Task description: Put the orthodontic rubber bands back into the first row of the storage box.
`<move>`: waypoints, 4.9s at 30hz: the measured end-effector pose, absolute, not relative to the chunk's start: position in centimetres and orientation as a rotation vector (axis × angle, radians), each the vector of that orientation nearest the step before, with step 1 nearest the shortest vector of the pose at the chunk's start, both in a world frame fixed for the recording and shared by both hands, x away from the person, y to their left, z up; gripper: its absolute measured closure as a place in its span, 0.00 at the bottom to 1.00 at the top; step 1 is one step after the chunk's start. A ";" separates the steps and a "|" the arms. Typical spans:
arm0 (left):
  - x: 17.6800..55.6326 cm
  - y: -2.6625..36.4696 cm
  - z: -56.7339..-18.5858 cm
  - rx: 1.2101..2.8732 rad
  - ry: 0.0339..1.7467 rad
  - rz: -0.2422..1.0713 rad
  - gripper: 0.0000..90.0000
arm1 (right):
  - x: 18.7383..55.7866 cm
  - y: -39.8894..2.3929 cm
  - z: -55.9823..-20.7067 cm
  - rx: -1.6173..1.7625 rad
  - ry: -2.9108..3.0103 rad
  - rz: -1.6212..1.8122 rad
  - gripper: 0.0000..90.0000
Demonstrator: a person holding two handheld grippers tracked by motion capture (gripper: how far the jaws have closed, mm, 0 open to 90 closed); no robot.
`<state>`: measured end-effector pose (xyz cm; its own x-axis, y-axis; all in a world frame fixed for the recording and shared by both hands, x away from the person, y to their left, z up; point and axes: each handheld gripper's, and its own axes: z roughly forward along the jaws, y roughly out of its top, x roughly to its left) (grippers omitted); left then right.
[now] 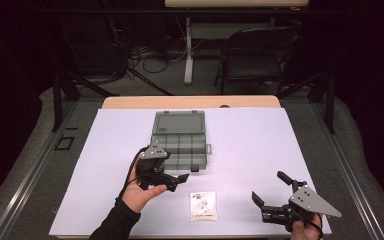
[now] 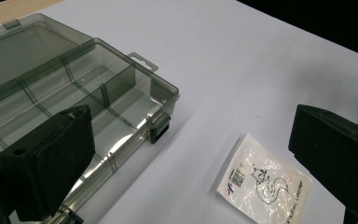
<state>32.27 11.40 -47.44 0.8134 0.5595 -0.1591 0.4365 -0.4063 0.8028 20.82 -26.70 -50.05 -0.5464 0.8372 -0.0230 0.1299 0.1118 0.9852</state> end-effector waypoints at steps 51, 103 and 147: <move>31.2 5.9 -53.7 2.291 0.589 0.015 0.75 | 20.9 -26.4 -50.3 0.943 1.827 1.480 0.01; 30.8 5.1 -54.3 2.420 0.487 0.063 0.99 | 21.0 -26.5 -50.4 0.939 1.844 1.467 0.01; 30.9 11.5 -47.8 2.213 0.576 0.193 0.99 | 21.1 -26.6 -50.4 0.939 1.824 1.473 0.01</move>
